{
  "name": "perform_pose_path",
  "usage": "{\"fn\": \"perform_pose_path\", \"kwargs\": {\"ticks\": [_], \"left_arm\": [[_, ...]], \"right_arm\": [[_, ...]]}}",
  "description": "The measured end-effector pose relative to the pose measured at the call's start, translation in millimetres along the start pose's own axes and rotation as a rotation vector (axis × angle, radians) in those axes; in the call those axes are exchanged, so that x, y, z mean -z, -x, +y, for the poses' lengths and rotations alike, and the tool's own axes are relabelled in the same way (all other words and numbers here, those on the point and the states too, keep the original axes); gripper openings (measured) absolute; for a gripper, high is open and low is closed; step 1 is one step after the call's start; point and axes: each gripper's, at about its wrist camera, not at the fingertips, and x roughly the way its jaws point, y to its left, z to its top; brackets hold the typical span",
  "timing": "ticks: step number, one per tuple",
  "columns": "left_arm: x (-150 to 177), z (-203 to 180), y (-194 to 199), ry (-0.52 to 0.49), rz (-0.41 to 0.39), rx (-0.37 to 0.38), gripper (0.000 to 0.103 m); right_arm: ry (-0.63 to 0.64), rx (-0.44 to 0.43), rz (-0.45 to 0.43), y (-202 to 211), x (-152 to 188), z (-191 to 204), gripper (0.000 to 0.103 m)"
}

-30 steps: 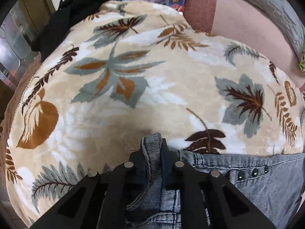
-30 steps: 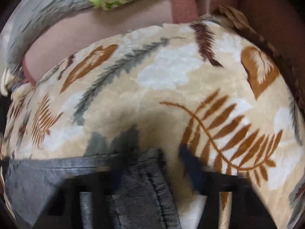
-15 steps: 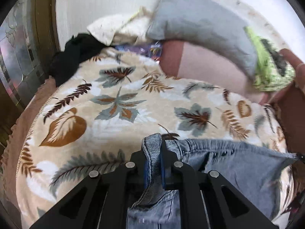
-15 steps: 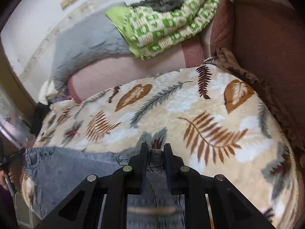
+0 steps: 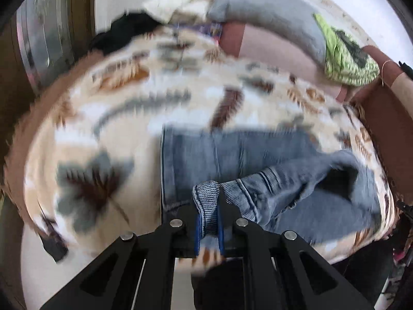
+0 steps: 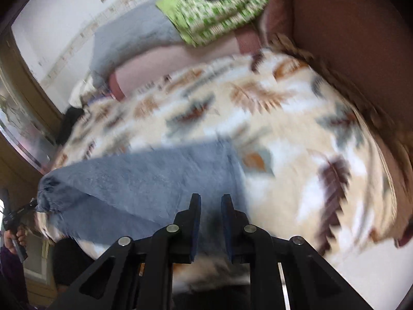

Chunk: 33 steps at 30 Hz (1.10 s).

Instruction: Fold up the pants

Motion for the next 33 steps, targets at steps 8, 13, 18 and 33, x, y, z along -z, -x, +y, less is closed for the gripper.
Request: {"fn": "perform_pose_path", "kwargs": {"ticks": [8,13,18,33], "left_arm": [[25.1,5.2,-10.0,0.041,0.058,-0.054,0.019],[24.8,-0.4,-9.0,0.023,0.055,-0.069,0.019],[28.0,7.9,-15.6,0.065,0.071,-0.056,0.019],[36.6,19.3,-20.3,0.106,0.086,-0.036,0.019]], "right_arm": [[-0.165,-0.111,0.083,-17.4,-2.4,-24.4,0.068],[-0.126,-0.121,0.105,-53.3,-11.5,7.8,0.072],[-0.135,-0.056,0.214,-101.6,-8.5,15.8,0.063],[-0.001,0.203,0.112,-50.4,5.6,1.2,0.008]]}}
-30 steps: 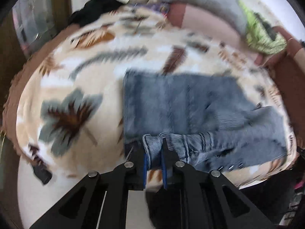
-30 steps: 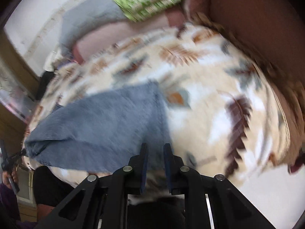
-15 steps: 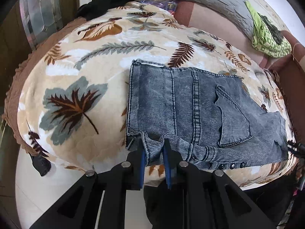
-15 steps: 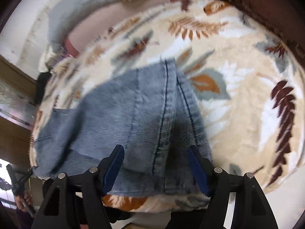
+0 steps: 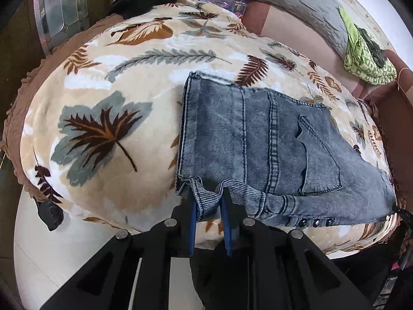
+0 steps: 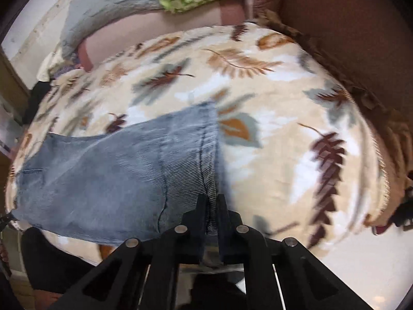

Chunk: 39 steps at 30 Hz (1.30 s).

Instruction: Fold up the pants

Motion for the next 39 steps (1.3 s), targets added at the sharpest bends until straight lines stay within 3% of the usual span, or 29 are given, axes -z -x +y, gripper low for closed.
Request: {"fn": "perform_pose_path", "kwargs": {"ticks": [2,4,7,8,9,15,18,20,24,28,33,39], "left_arm": [[2.2,0.8,-5.3,0.008,0.016,-0.007,0.019],[4.7,0.7,-9.8,0.007,0.032,-0.025,0.02],[8.2,3.2,-11.1,0.003,0.052,-0.063,0.027],[8.9,5.8,-8.7,0.008,0.05,-0.069,0.028],[9.5,7.9,-3.8,0.01,0.041,-0.076,0.029],[6.8,-1.2,23.2,-0.032,-0.031,-0.143,0.031],[-0.8,-14.2,41.0,-0.08,-0.11,-0.225,0.031],[-6.9,-20.8,53.7,-0.087,-0.16,-0.242,0.031],[-11.9,-50.3,64.9,-0.151,-0.22,-0.167,0.033],[-6.4,-93.8,52.8,-0.217,-0.217,-0.042,0.049],[13.7,-151.6,17.4,-0.279,-0.16,0.1,0.056],[36.8,-186.8,-15.0,-0.312,-0.085,0.157,0.058]], "right_arm": [[-0.016,-0.024,0.101,-19.9,6.8,-8.2,0.009],[-0.042,-0.025,0.102,-24.7,7.3,-12.6,0.015],[-0.037,-0.007,0.125,-17.9,-0.9,-14.8,0.038],[-0.04,-0.012,0.105,-11.8,-3.1,-18.0,0.05],[-0.041,-0.028,0.074,-4.6,-6.0,-21.1,0.054],[-0.064,-0.109,-0.03,14.0,-27.9,-23.3,0.055],[-0.053,-0.132,-0.062,10.1,-40.0,-5.2,0.055],[-0.037,-0.172,-0.076,6.1,-43.8,14.9,0.055],[0.029,-0.276,-0.086,-7.4,-51.1,67.6,0.055],[0.142,-0.355,-0.068,-21.5,-46.0,135.5,0.055],[0.245,-0.441,-0.067,-34.5,-45.0,211.5,0.055],[0.393,-0.441,-0.076,-50.2,-58.2,282.9,0.054]]}}
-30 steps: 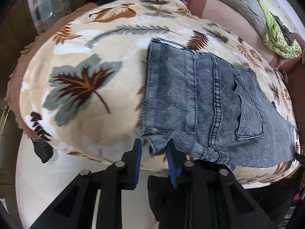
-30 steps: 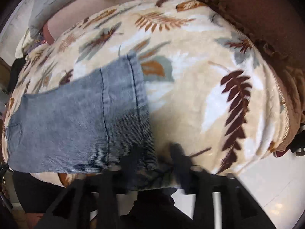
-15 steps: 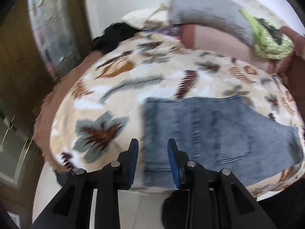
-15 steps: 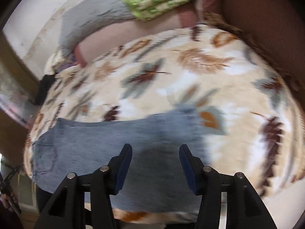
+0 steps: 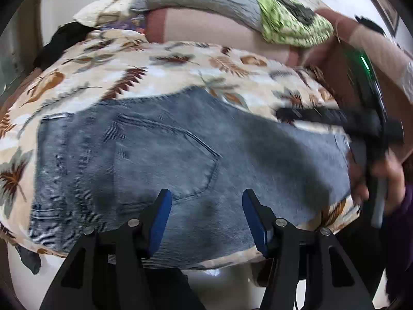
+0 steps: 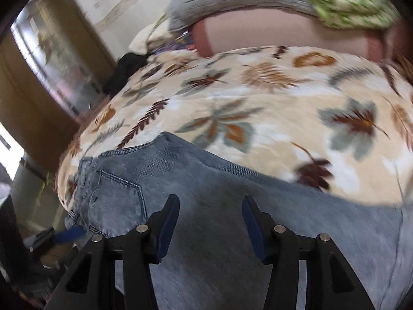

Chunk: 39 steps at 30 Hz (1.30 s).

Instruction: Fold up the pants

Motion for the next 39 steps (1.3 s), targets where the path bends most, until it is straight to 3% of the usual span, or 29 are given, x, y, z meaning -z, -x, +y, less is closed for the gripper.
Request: {"fn": "perform_pose_path", "kwargs": {"ticks": [11,16,17,18,19,21,24,29,36,39], "left_arm": [[17.6,-5.0,-10.9,-0.003,0.047,0.044,0.058],[16.8,-1.3,-9.3,-0.009,0.044,0.047,0.058],[16.1,0.0,-10.1,-0.006,0.047,0.048,0.058],[15.2,1.4,-11.1,-0.002,0.051,0.052,0.058],[14.6,2.4,-12.5,0.004,0.056,0.057,0.058],[15.1,5.2,-14.9,0.015,0.06,0.062,0.058],[13.7,9.2,-21.2,0.023,0.068,0.06,0.058],[13.7,9.0,-28.3,0.032,0.076,0.048,0.058],[11.7,6.8,-30.7,0.042,0.075,0.024,0.059],[13.1,4.5,-35.4,0.021,0.075,0.001,0.061]], "right_arm": [[0.291,-0.064,0.163,-82.8,-43.6,44.4,0.053],[0.329,-0.067,0.248,-114.6,-52.1,39.5,0.053],[0.327,-0.077,0.266,-118.2,-52.0,37.6,0.051],[0.327,-0.088,0.284,-122.0,-51.9,36.4,0.04],[0.332,-0.09,0.297,-123.8,-50.9,36.3,0.036],[0.359,-0.07,0.301,-125.0,-49.9,36.5,0.018],[0.362,-0.065,0.275,-117.3,-53.1,34.3,0.005],[0.383,0.008,0.215,-112.3,-57.0,38.8,0.002],[0.295,0.152,0.19,-132.6,-62.9,30.5,0.0],[0.192,0.093,0.183,-131.8,-63.2,14.6,0.0]]}}
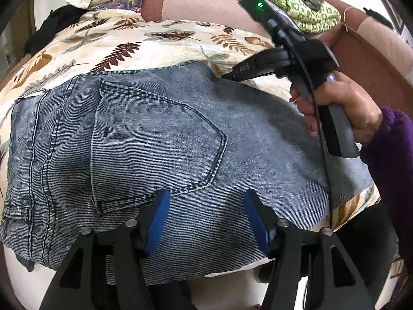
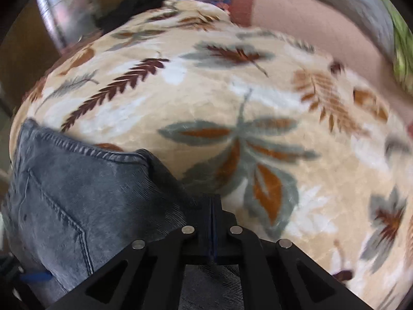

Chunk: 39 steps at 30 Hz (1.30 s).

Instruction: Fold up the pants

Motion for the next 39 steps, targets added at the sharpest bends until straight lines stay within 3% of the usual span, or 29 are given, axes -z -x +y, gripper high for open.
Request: {"fn": "perform_pose_path", "kwargs": {"ticks": [2,6,10,16,19,24,26,27,28,33,39], "left_arm": [[0.2,-1.1,0.9,-0.006,-0.006,-0.006,0.061],[-0.4,-1.7,2.6,0.006,-0.005,-0.014,0.061],[-1.0,-9.0,9.6,-0.016,-0.026,-0.033,0.061],[-12.5,-1.5,25.0,-0.024,-0.084,-0.124,0.064],[-20.4,19.7,33.5,0.021,-0.102,-0.219,0.068],[-32.4,68.1,31.4,0.145,-0.062,-0.384,0.072],[-33.8,87.7,24.6,0.191,-0.025,-0.418,0.075],[-33.5,94.9,21.5,0.21,-0.011,-0.406,0.083],[-33.3,102.7,17.8,0.234,0.006,-0.402,0.09],[-31.3,113.9,6.7,0.236,0.014,-0.427,0.102],[-36.4,117.1,1.3,0.24,0.06,-0.418,0.103]], "right_arm": [[-0.049,-0.06,-0.067,17.1,4.0,-9.0,0.0],[-0.137,-0.094,-0.134,59.8,25.5,-24.4,0.001],[-0.148,-0.036,-0.126,91.0,68.7,-29.7,0.001],[-0.242,0.064,-0.131,131.0,152.3,-47.8,0.001],[-0.327,0.119,-0.13,142.2,188.4,-66.5,0.001],[-0.47,0.202,-0.113,150.4,238.4,-102.2,0.001],[-0.534,0.233,-0.13,155.9,252.2,-117.7,0.001],[-0.585,0.242,-0.136,159.1,260.3,-128.4,0.001],[-0.615,0.245,-0.143,161.3,264.8,-135.7,0.001],[-0.696,0.205,-0.173,161.7,272.8,-154.5,0.002],[-0.694,0.22,-0.184,156.8,266.0,-152.9,0.002]]}}
